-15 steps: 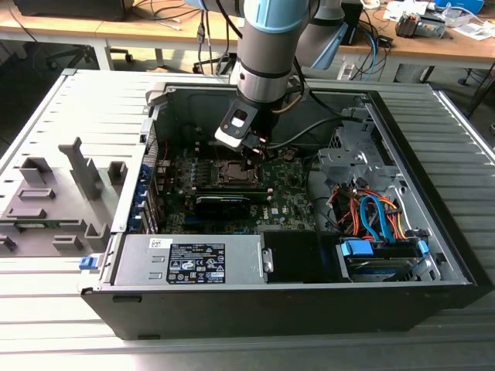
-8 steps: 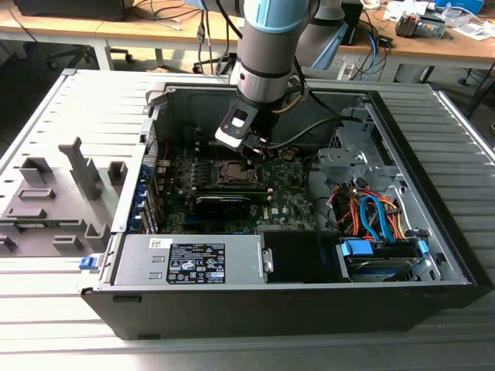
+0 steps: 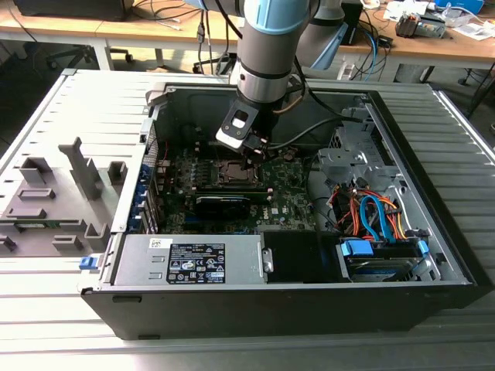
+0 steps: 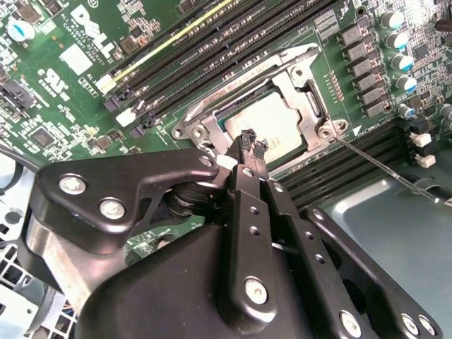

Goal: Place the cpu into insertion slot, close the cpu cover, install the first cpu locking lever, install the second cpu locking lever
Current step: 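Install the first cpu locking lever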

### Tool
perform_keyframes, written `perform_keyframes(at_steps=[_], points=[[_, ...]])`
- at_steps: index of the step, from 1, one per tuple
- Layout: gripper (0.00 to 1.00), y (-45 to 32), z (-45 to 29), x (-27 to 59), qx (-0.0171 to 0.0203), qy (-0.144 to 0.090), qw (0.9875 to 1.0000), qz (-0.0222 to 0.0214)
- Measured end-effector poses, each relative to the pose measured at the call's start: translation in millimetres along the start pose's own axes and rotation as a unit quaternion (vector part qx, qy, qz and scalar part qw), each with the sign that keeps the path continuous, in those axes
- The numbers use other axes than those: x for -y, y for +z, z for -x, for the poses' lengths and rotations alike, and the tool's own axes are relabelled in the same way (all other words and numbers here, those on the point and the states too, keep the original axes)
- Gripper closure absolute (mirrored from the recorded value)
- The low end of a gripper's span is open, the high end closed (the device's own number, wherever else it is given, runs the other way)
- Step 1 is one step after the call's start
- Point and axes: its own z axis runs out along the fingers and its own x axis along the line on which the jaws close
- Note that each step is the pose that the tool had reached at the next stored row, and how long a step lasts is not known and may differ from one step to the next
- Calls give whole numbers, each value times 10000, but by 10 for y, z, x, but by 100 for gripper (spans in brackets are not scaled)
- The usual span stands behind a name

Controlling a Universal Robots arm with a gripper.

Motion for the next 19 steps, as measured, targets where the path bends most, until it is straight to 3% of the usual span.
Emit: perform_keyframes(at_steps=[9, 19], points=[[89, -1, 1, 1, 2, -271, 9996, -20], [89, -1, 0, 1, 4, -412, 9991, -31]])
